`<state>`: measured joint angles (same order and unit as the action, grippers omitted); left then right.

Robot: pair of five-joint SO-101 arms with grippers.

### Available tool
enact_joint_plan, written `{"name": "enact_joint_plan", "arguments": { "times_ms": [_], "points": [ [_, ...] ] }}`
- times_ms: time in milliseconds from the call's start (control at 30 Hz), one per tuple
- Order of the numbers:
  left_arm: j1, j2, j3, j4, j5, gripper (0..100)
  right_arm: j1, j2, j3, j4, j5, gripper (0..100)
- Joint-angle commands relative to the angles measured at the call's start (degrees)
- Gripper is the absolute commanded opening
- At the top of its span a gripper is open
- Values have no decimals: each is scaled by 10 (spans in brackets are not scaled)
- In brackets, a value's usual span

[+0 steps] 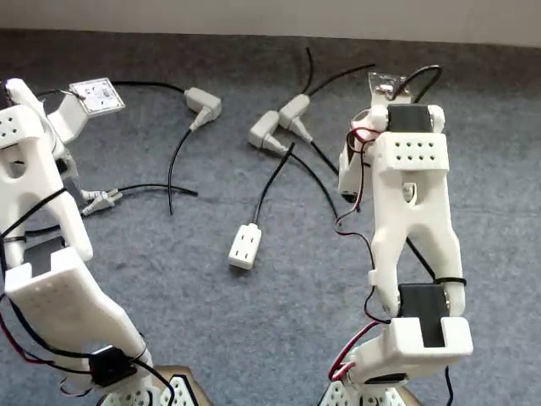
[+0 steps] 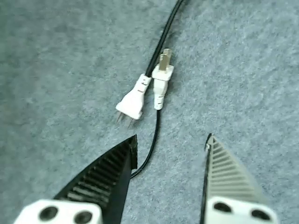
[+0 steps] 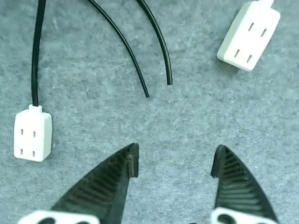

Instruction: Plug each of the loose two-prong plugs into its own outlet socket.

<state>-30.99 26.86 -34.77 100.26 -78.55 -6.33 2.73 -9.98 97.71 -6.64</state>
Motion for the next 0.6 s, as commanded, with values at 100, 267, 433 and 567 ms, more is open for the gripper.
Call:
{"name": "enact_joint_plan", "arguments": {
  "times_ms": [100, 267, 433, 567],
  "points": [
    [31, 58, 7, 2, -58, 231, 5, -23, -2, 8, 6, 254],
    [45, 108, 6, -29, -58, 231, 6, -23, -2, 16, 6, 254],
    [44, 130, 6, -40, -58, 231, 6, -23, -2, 23, 8, 254],
    [41, 135, 6, -65, -58, 231, 6, -23, -1, 23, 8, 254]
  ]
}}
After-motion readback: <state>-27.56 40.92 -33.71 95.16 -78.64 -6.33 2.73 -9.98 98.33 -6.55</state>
